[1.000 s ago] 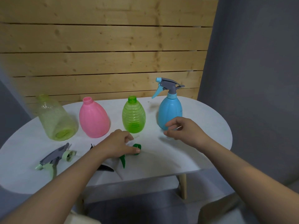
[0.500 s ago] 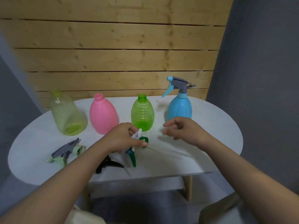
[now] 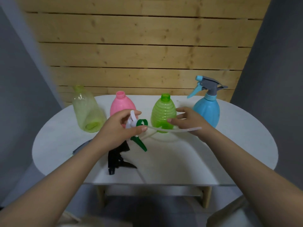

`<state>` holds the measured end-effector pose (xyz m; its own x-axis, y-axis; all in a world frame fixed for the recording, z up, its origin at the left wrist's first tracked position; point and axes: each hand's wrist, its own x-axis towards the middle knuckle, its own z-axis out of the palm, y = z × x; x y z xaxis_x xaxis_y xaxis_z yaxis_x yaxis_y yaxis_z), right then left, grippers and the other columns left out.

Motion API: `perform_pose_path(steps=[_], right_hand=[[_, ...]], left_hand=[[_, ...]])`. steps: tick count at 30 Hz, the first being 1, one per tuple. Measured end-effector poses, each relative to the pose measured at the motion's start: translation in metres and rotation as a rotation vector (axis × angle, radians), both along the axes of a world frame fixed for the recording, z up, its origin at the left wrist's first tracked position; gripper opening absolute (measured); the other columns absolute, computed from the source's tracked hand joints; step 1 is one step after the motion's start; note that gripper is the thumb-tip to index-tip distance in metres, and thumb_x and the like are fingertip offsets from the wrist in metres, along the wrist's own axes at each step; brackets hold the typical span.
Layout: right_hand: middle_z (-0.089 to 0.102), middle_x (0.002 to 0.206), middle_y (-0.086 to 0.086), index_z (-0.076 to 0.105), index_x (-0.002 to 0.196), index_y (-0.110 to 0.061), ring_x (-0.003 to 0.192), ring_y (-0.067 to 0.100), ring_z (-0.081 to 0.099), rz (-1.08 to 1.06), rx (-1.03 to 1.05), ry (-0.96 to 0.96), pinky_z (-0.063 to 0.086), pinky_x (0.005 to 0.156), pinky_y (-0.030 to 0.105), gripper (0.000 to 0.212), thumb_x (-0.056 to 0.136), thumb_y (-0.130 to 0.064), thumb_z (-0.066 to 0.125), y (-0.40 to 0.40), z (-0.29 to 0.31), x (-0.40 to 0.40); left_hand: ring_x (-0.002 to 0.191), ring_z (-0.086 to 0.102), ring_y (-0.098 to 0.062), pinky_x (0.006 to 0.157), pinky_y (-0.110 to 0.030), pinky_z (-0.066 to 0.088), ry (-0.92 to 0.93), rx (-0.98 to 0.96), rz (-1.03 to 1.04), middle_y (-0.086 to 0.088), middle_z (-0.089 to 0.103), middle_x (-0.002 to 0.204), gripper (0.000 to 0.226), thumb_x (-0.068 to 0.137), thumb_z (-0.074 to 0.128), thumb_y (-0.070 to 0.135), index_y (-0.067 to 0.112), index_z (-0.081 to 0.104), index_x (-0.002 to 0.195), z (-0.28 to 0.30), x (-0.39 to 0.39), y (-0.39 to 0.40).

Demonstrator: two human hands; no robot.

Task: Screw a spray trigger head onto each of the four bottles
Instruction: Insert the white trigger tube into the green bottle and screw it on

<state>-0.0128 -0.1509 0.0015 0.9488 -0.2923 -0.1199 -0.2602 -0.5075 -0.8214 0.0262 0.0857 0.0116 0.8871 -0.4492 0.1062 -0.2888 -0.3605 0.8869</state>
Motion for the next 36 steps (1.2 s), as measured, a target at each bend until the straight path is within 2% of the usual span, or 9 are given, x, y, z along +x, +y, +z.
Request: perform_pose_path(steps=[5,8,11,14,18,24,30,33,36], right_hand=[[0.054,0.123,0.003,0.039,0.137,-0.015,0.112,0.02,0.055,0.019,0.089,-0.024,0.046,0.095,0.032,0.075,0.074,-0.03,0.078,0.013,-0.004,0.014],[0.058,0.092,-0.009,0.053,0.099,-0.023,0.081,0.005,0.057,0.05,0.142,-0.096,0.048,0.07,0.006,0.032,0.078,-0.014,0.075,0.022,-0.003,0.017],[0.051,0.077,-0.014,0.044,0.071,-0.027,0.066,-0.003,0.048,0.08,0.164,-0.17,0.042,0.052,-0.001,0.038,0.079,-0.003,0.071,0.026,-0.001,0.02],[0.053,0.081,-0.012,0.05,0.083,-0.021,0.071,0.0,0.051,0.065,0.158,-0.175,0.045,0.057,0.004,0.029,0.077,-0.008,0.075,0.026,-0.002,0.02],[0.054,0.11,-0.004,0.046,0.125,-0.014,0.099,0.013,0.053,0.01,0.124,-0.173,0.042,0.082,0.026,0.065,0.071,-0.027,0.08,0.021,-0.003,0.017],[0.062,0.115,-0.006,0.05,0.125,-0.021,0.101,0.007,0.059,0.009,0.168,-0.23,0.048,0.081,0.021,0.064,0.069,-0.031,0.08,0.01,0.009,-0.004],[0.065,0.115,-0.007,0.053,0.126,-0.029,0.105,0.008,0.062,0.05,0.177,-0.228,0.05,0.086,0.026,0.064,0.068,-0.032,0.08,-0.012,0.02,-0.03],[0.067,0.113,-0.008,0.057,0.121,-0.032,0.104,0.008,0.063,0.1,0.167,-0.175,0.05,0.085,0.025,0.067,0.06,-0.036,0.084,-0.025,0.022,-0.045],[0.067,0.116,-0.007,0.057,0.122,-0.035,0.109,0.011,0.062,0.144,0.139,-0.126,0.05,0.092,0.03,0.075,0.052,-0.042,0.083,-0.034,0.021,-0.055]], left_hand=[[0.104,0.06,-0.009,0.085,-0.021,0.047,0.074,-0.076,0.031,0.009,0.065,0.104,0.049,0.068,0.076,0.031,0.026,0.061,0.115,-0.003,0.005,0.014],[0.106,0.06,-0.013,0.087,-0.024,0.048,0.096,-0.073,0.046,0.006,0.065,0.105,0.049,0.067,0.076,0.035,0.026,0.06,0.113,-0.008,0.005,0.019],[0.109,0.059,-0.012,0.084,-0.019,0.046,0.08,-0.061,0.062,0.003,0.066,0.111,0.045,0.071,0.076,0.028,0.024,0.06,0.114,-0.011,0.007,0.023],[0.109,0.059,-0.012,0.085,-0.019,0.045,0.076,-0.062,0.067,0.003,0.065,0.112,0.046,0.071,0.077,0.028,0.024,0.06,0.114,-0.011,0.008,0.027],[0.109,0.059,-0.011,0.087,-0.022,0.048,0.06,-0.029,0.055,0.006,0.064,0.115,0.049,0.071,0.077,0.028,0.025,0.06,0.117,-0.011,0.007,0.033],[0.111,0.059,-0.011,0.099,-0.037,0.048,0.007,-0.039,0.05,0.01,0.064,0.118,0.054,0.066,0.08,0.034,0.034,0.06,0.117,-0.006,0.002,0.033],[0.116,0.055,-0.009,0.096,-0.029,0.046,-0.056,-0.035,0.026,0.012,0.061,0.121,0.055,0.068,0.078,0.032,0.035,0.059,0.12,0.0,0.0,0.032],[0.119,0.053,-0.008,0.101,-0.034,0.044,-0.009,-0.053,0.038,0.014,0.061,0.123,0.056,0.063,0.075,0.045,0.04,0.059,0.117,0.003,0.001,0.035],[0.114,0.058,-0.007,0.1,-0.035,0.045,0.04,-0.082,0.081,0.018,0.063,0.116,0.045,0.074,0.073,0.037,0.037,0.059,0.117,0.001,0.002,0.033]])
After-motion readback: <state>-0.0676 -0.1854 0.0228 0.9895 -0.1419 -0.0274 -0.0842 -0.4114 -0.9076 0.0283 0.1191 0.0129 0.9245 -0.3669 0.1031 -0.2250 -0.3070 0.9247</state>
